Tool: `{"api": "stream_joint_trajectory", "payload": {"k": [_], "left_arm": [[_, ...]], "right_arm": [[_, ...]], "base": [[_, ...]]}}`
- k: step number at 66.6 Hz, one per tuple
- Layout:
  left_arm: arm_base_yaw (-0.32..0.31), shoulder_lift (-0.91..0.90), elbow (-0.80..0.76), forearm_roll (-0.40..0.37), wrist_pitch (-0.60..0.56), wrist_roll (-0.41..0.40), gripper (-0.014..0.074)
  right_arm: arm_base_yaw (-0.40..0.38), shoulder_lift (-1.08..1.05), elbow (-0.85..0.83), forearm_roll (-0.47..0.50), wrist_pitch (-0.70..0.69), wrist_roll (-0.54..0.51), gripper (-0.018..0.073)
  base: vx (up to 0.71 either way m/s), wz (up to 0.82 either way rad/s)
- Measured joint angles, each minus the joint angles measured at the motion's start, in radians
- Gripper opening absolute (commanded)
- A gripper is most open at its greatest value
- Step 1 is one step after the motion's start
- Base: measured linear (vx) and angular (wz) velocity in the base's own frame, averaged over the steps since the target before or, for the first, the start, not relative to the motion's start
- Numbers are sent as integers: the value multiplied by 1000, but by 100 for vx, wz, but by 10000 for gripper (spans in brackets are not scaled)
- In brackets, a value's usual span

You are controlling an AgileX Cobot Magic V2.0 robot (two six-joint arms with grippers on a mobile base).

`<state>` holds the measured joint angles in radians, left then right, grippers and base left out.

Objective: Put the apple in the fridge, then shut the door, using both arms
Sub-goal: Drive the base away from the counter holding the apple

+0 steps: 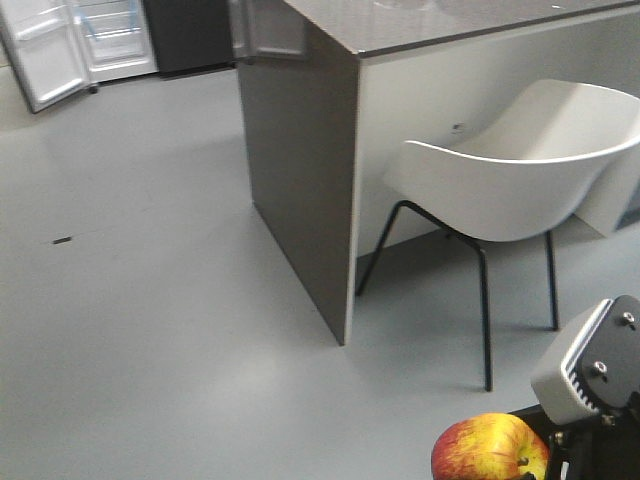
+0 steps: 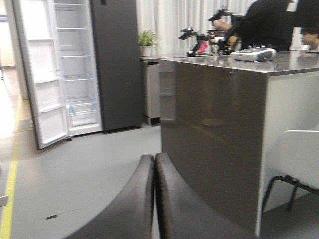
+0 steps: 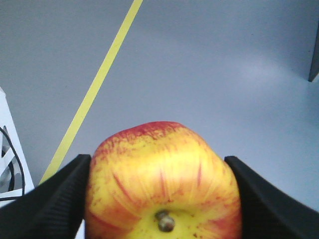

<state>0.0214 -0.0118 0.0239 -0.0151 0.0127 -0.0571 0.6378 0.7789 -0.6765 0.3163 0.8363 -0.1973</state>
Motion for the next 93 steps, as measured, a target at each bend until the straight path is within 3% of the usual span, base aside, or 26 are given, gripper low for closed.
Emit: {"api": "stream_joint_trajectory", "payload": {"k": [93], "left_arm": [[0, 0, 0, 0, 0, 0, -6]], "right_arm": [[0, 0, 0, 0, 0, 0, 168]], "base": [[12, 39]]}}
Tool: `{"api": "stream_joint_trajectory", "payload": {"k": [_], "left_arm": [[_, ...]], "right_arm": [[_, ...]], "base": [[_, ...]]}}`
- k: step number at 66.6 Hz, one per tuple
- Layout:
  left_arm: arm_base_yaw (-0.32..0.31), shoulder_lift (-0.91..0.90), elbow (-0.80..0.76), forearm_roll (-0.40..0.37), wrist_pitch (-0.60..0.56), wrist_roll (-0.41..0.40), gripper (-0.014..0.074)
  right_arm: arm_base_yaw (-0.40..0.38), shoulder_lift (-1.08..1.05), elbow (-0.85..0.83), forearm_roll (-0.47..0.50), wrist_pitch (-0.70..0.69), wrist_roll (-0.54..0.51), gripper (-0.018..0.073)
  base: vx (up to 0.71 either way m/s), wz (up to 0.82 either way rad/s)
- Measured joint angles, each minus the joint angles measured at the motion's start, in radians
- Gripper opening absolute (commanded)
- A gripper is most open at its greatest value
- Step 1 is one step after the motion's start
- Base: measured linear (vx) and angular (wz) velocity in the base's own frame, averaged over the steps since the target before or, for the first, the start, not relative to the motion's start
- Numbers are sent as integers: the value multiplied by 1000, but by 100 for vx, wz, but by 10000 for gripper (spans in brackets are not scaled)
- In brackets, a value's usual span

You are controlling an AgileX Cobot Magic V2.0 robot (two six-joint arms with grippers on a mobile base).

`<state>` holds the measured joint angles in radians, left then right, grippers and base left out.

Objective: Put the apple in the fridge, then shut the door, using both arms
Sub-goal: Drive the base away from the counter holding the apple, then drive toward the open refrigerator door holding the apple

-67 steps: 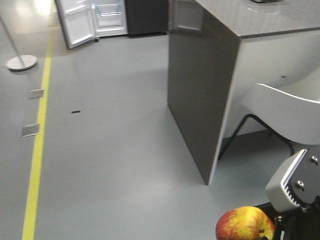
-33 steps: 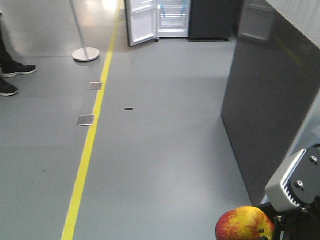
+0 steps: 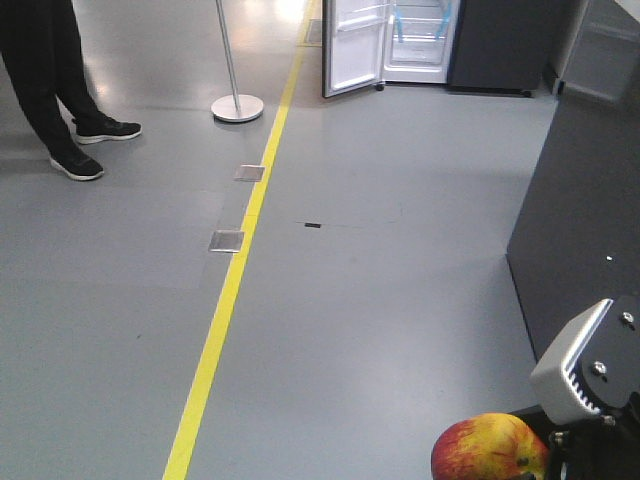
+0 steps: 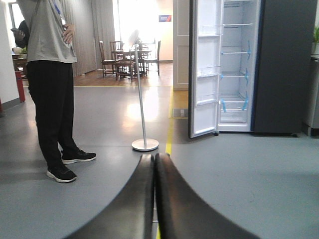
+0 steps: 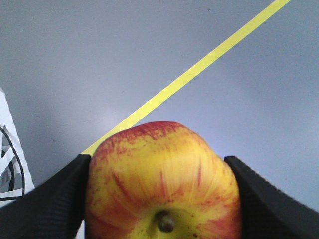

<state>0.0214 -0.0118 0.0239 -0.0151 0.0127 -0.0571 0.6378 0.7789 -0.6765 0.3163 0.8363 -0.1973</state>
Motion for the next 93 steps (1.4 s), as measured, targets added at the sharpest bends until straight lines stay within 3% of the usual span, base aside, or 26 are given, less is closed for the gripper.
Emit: {"api": "stream_joint_trajectory", "payload": {"k": [93], "left_arm": [[0, 0, 0, 0, 0, 0, -6]], "right_arm": [[0, 0, 0, 0, 1, 0, 168]], "base": [[23, -1]]}}
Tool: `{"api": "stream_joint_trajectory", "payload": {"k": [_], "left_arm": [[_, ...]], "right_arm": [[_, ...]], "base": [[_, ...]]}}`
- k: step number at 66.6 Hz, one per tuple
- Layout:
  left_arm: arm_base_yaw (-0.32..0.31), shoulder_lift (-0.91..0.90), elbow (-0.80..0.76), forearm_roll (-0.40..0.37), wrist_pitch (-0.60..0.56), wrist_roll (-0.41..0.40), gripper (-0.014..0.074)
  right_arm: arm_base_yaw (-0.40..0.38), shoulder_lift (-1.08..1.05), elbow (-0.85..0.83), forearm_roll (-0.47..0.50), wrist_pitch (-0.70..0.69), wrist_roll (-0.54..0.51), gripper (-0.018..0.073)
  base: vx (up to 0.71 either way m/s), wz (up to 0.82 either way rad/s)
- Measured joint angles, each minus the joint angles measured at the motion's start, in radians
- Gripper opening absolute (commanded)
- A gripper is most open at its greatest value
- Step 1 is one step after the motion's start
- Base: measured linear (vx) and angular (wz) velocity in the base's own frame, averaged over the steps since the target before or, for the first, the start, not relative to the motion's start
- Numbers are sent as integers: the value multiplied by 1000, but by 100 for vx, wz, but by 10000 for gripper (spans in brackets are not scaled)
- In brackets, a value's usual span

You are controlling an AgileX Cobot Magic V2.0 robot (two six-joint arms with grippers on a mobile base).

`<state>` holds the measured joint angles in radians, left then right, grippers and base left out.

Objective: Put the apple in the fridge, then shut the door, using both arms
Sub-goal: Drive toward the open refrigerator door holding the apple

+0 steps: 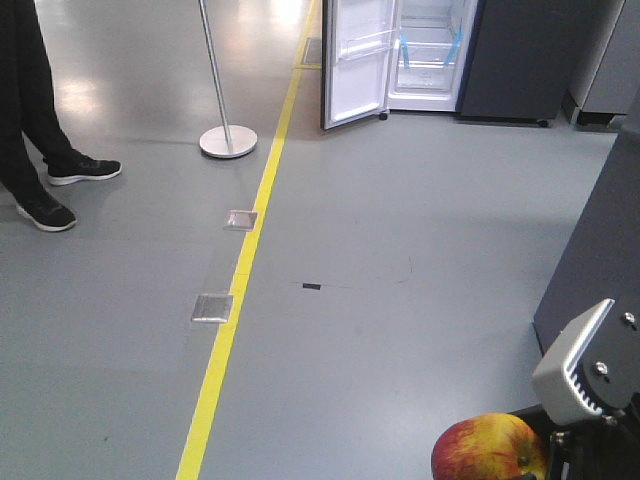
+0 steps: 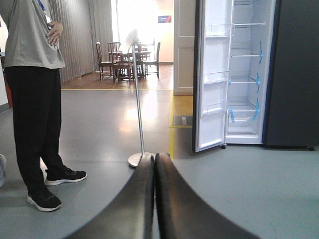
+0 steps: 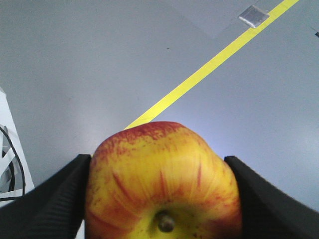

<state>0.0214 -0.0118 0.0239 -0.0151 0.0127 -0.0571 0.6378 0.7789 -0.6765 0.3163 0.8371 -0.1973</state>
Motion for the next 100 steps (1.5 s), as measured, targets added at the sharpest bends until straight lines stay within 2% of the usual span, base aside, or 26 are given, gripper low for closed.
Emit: {"api": "stream_joint_trajectory", "payload": {"k": [100], "left_arm": [[0, 0, 0, 0, 0, 0, -6]], "right_arm": [[0, 0, 0, 0, -1, 0, 167]], "base": [[33, -2]]}}
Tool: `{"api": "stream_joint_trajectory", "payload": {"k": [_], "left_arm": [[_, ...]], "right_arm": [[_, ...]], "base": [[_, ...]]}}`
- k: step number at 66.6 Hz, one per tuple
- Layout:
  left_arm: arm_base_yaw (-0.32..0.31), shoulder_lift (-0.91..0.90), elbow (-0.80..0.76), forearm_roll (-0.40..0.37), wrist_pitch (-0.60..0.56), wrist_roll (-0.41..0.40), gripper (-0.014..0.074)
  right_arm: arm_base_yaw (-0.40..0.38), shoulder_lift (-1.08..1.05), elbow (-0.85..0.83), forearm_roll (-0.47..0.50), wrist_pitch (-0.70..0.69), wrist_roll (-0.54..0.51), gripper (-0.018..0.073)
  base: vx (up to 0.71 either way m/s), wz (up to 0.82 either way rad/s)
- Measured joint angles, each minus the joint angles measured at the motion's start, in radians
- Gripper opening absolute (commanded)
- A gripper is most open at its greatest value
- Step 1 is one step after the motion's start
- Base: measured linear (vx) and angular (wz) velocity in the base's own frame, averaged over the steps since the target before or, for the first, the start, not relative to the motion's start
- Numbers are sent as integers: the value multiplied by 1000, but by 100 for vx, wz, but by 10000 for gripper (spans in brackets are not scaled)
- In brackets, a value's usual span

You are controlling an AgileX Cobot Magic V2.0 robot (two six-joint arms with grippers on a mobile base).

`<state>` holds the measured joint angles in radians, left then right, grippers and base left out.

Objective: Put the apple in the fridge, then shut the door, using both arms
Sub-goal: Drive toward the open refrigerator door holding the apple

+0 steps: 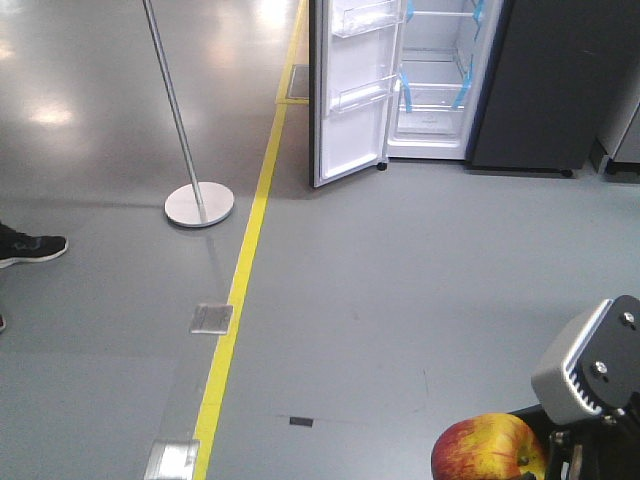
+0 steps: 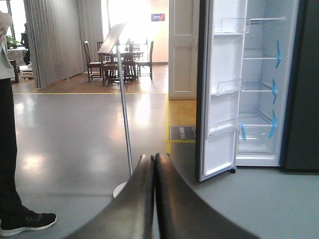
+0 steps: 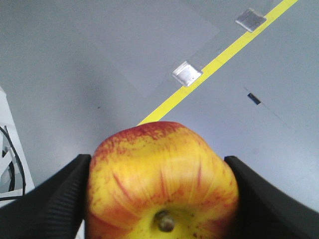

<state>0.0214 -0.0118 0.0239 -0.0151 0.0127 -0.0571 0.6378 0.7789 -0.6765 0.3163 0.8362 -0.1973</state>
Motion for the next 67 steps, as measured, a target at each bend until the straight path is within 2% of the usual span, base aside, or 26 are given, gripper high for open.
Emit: {"api": "stream_joint_trajectory", "payload": {"k": [67], "left_arm": [[0, 0, 0, 0, 0, 0, -6]], "right_arm": [[0, 0, 0, 0, 1, 0, 167]], "base": [[37, -6]]}}
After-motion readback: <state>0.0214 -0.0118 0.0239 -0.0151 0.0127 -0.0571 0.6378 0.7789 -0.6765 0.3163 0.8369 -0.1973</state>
